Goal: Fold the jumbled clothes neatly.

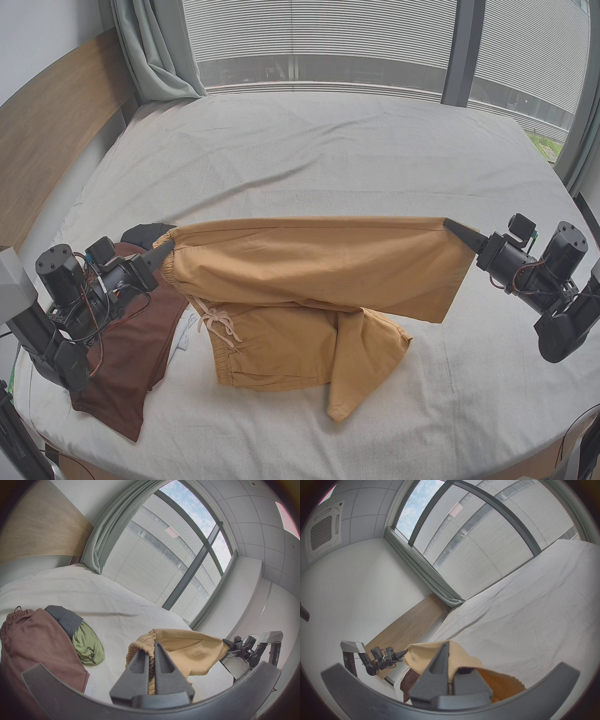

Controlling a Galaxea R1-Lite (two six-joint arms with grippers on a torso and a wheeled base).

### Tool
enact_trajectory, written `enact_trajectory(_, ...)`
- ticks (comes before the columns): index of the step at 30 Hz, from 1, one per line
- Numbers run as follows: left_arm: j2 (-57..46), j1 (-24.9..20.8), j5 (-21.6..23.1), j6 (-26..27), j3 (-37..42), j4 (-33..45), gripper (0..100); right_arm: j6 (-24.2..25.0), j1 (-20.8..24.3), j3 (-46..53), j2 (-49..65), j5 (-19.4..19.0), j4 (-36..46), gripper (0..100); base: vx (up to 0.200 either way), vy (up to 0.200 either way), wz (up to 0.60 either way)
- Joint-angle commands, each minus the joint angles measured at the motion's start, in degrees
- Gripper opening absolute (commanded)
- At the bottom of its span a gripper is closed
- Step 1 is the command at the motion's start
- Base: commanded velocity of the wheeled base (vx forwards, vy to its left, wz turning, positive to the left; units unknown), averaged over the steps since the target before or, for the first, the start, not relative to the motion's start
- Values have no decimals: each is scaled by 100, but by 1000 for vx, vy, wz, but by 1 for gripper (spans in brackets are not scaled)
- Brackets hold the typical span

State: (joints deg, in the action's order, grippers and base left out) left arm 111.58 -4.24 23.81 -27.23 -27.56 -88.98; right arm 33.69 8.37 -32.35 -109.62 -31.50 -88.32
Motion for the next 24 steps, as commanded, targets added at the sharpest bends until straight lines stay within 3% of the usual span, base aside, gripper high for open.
enact_trajectory(1, 206, -59, -96, -19, -223, -5, 0, -3, -20, -394, -367, 223, 8, 0, 0, 0, 0)
enact_trajectory(24, 988, -200, -632, -221, -1093, -5, 0, -3, -152, -1379, -1369, 223, -1, 0, 0, 0, 0)
